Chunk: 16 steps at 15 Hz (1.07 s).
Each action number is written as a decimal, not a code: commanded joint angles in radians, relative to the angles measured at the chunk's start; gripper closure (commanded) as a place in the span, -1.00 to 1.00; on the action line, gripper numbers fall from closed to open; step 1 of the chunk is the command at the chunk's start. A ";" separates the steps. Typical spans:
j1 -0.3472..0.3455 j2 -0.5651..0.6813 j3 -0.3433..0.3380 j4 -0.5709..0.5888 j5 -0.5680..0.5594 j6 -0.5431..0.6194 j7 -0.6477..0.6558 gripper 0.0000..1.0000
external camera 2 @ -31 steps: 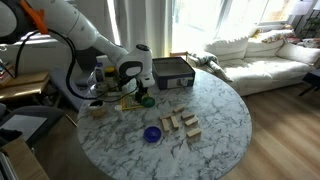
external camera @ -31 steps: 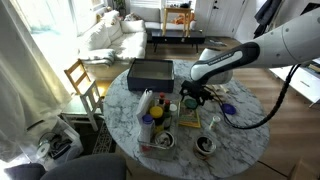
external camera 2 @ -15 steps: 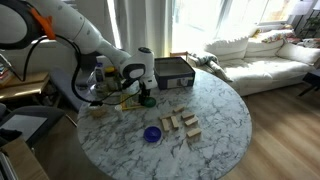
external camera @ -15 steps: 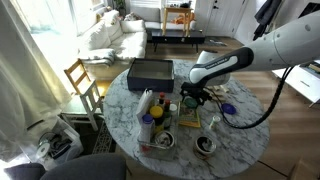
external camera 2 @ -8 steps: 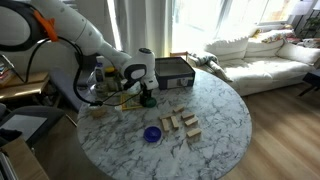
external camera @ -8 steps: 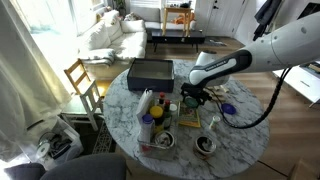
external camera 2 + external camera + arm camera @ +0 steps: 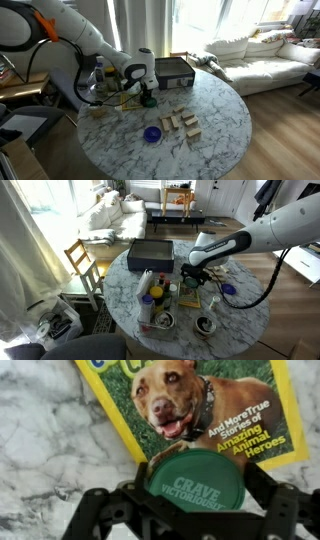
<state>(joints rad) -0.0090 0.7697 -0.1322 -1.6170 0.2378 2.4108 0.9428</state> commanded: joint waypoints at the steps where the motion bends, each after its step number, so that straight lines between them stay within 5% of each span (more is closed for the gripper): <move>1: 0.007 0.029 -0.010 0.033 -0.015 -0.015 0.019 -0.94; 14: 0.010 0.045 -0.026 0.044 -0.037 -0.010 0.032 -1.00; 16: 0.009 0.048 -0.024 0.044 -0.039 -0.009 0.031 -0.48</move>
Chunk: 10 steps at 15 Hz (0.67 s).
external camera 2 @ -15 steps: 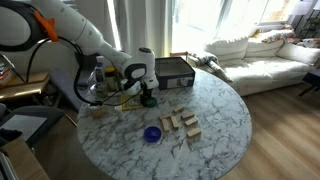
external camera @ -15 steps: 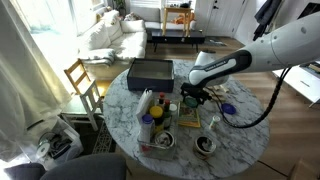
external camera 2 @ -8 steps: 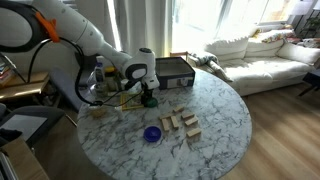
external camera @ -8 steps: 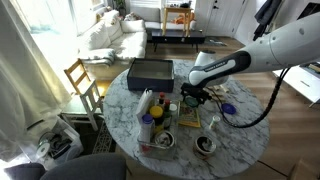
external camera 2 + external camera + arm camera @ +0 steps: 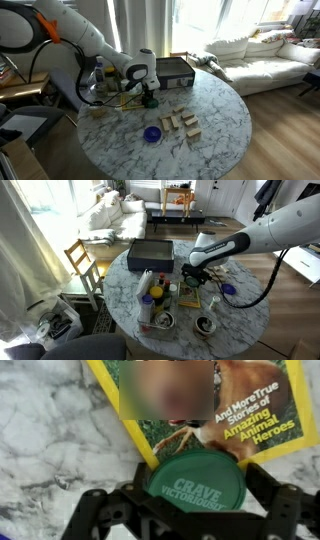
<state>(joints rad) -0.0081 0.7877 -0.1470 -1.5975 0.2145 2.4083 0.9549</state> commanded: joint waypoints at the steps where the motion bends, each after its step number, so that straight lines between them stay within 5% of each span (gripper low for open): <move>1: 0.009 0.027 -0.010 0.025 -0.017 -0.006 0.018 -0.39; 6: 0.016 0.013 -0.013 0.026 -0.029 -0.006 0.017 -0.14; 10: 0.024 -0.001 -0.013 0.027 -0.038 -0.010 0.015 0.60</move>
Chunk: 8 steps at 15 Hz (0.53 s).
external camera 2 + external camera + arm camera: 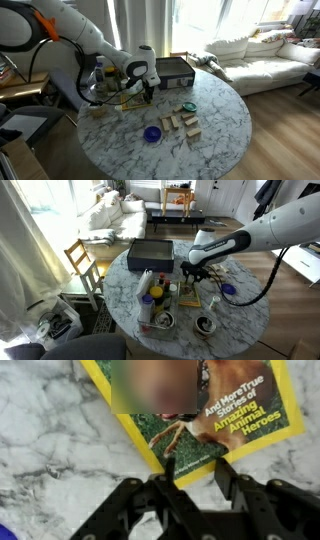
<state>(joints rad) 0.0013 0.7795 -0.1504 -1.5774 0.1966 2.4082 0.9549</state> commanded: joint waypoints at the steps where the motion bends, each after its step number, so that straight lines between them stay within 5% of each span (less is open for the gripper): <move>1: 0.016 0.002 -0.009 0.007 -0.024 -0.008 0.014 0.64; 3: 0.016 -0.010 -0.006 0.003 -0.022 -0.007 0.009 0.48; 4: 0.019 -0.018 -0.009 0.001 -0.025 -0.008 0.008 0.20; 7: 0.038 -0.085 -0.011 -0.034 -0.046 -0.001 -0.003 -0.21; 8: 0.013 -0.025 0.002 0.011 -0.022 -0.002 0.000 0.15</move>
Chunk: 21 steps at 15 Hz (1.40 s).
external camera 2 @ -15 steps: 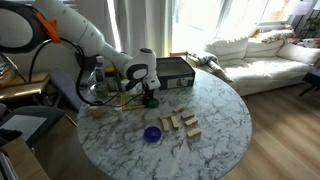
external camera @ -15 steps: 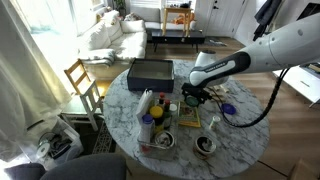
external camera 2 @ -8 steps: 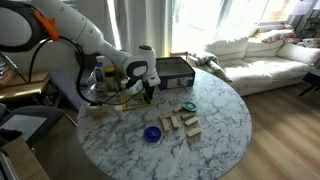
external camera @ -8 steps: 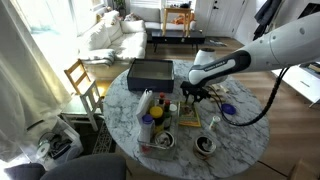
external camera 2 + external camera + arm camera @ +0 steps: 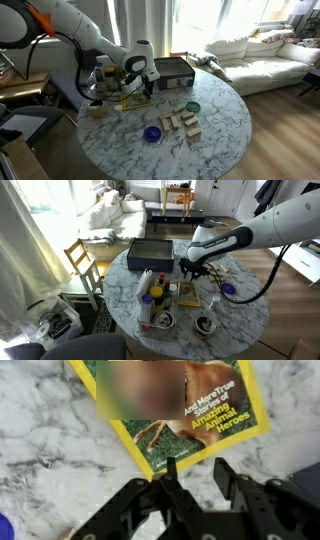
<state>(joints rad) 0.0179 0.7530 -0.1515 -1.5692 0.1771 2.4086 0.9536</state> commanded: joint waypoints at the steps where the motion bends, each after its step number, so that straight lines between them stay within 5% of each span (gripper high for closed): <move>1: 0.000 -0.014 0.003 0.001 -0.010 -0.002 0.001 0.01; 2: 0.005 -0.029 0.004 -0.001 -0.012 -0.002 0.002 -0.16; 5: 0.010 -0.043 0.005 -0.007 -0.015 -0.002 0.002 -0.22; 6: 0.006 -0.032 0.001 0.010 -0.016 -0.031 0.006 -0.72; 9: -0.031 0.017 -0.030 0.102 0.006 -0.053 0.091 -1.00; 15: -0.153 0.165 -0.041 0.388 0.020 -0.145 0.148 -0.99; 21: -0.223 0.338 -0.023 0.663 -0.014 -0.323 0.075 -1.00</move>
<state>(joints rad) -0.1626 0.9692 -0.1949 -1.0985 0.1785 2.1920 1.0688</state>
